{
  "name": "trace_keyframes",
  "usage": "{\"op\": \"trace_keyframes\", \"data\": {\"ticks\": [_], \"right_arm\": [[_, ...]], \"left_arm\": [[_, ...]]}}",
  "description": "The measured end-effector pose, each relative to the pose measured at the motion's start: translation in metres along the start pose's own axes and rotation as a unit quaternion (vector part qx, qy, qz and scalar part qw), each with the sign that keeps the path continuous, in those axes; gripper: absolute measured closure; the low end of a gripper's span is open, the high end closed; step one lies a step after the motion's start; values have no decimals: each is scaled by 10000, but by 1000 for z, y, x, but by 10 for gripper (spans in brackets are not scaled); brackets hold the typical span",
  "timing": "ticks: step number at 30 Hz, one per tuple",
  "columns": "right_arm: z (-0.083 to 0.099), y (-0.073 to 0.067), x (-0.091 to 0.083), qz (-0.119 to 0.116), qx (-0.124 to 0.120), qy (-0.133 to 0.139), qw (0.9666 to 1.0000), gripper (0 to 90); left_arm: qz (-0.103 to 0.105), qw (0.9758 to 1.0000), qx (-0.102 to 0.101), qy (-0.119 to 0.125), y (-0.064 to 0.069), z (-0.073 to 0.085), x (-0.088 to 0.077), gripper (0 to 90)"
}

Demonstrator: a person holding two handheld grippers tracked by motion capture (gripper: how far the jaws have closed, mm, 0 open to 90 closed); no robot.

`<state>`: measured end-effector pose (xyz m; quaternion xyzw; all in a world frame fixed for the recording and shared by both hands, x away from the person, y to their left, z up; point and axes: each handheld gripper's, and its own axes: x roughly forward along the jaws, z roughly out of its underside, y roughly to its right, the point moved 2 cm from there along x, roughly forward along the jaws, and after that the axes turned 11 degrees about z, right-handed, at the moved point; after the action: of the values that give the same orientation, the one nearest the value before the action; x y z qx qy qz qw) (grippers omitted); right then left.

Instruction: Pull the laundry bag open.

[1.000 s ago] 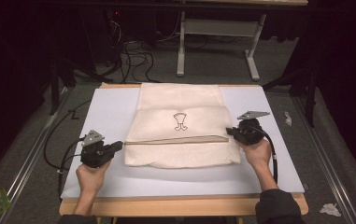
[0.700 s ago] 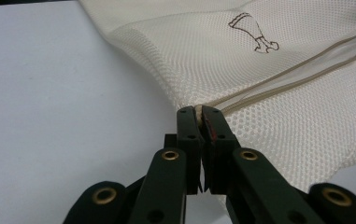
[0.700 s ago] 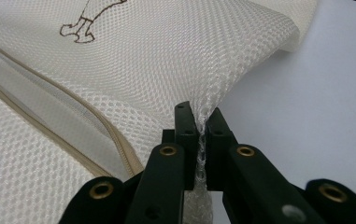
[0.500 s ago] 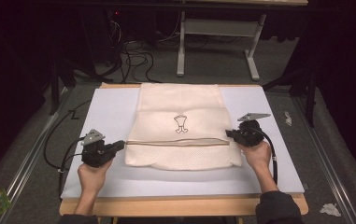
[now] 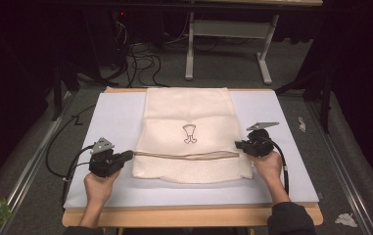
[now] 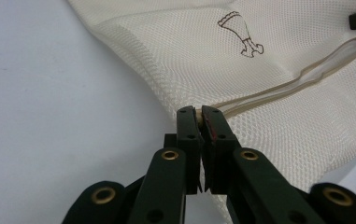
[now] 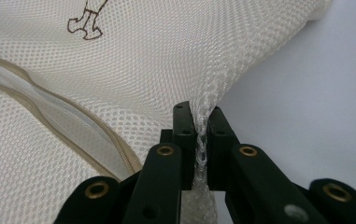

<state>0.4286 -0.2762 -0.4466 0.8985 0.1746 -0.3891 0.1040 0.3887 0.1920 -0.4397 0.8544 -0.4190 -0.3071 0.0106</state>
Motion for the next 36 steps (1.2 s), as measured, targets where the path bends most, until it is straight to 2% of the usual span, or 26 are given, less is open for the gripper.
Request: {"op": "trace_keyframes", "data": {"ticks": [6, 11, 13, 21, 25, 30, 36], "right_arm": [[3, -1, 1, -13, 53, -34, 10000, 858], [6, 0, 8, -21, 54, -165, 9998, 839], [8, 0, 8, -21, 52, -170, 9998, 815], [13, 1, 11, 14, 84, -238, 9997, 757], [14, 1, 9, 51, 158, -170, 9997, 686], [15, 3, 3, 120, 193, -49, 9997, 626], [13, 8, -6, 216, 237, 183, 9993, 605]], "left_arm": [[4, 10000, -21, -38, -1, -1, -1, 866], [-25, 9999, -25, -99, -1, 4, 3, 863], [-16, 9999, -71, -137, -2, 5, 6, 862], [-53, 9997, -36, -218, -3, 9, 7, 860], [-12, 9998, -98, -171, -4, 8, 8, 842], [-9, 9999, -77, -85, -3, 6, 6, 812], [-32, 10000, -88, 3, -4, 3, 8, 732]]}}
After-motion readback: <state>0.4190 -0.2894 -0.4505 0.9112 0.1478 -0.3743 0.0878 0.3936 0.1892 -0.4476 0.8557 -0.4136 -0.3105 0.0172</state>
